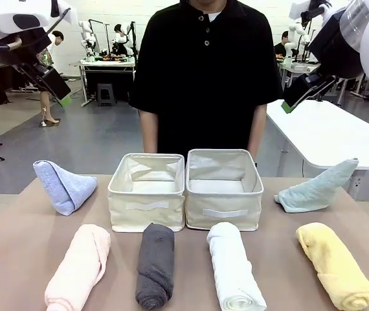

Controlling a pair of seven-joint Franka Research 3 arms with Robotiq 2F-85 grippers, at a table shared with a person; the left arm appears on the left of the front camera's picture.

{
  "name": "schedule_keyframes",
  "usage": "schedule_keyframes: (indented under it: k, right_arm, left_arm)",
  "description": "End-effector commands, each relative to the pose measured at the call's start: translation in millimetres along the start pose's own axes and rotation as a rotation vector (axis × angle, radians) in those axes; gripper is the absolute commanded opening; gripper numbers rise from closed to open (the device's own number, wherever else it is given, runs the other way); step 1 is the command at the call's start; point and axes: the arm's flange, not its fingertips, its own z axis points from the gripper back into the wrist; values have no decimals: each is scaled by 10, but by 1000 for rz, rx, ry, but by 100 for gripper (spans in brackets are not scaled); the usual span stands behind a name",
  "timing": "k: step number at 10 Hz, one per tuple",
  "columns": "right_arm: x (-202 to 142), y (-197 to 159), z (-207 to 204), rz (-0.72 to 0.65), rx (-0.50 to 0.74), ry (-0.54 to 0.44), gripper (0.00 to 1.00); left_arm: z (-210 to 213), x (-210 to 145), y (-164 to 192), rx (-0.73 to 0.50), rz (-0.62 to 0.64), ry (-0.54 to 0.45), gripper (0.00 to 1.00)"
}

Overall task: Sort the towels based on their folding style.
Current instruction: Pick up one triangle-folded towel and place it in the left Fabric basket.

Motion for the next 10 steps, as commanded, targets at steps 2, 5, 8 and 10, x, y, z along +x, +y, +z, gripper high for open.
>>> schedule_keyframes:
  k: [2,5,8,10]
  right_arm:
    - [-78,-377,41,58,260,93,100]
    - [-526,-1334,225,-20,716,-51,100]
    - [-1190,-2166,198,-250,777,-208,100]
    - [-1526,-2437,136,-371,760,-246,100]
  left_arm:
    - [173,-111,320,-435,-82,3,100]
    - [338,-569,1117,-738,-52,-101,100]
    - [343,-1158,1704,-724,79,-195,100]
    - [224,-1411,1928,-697,152,-183,100]
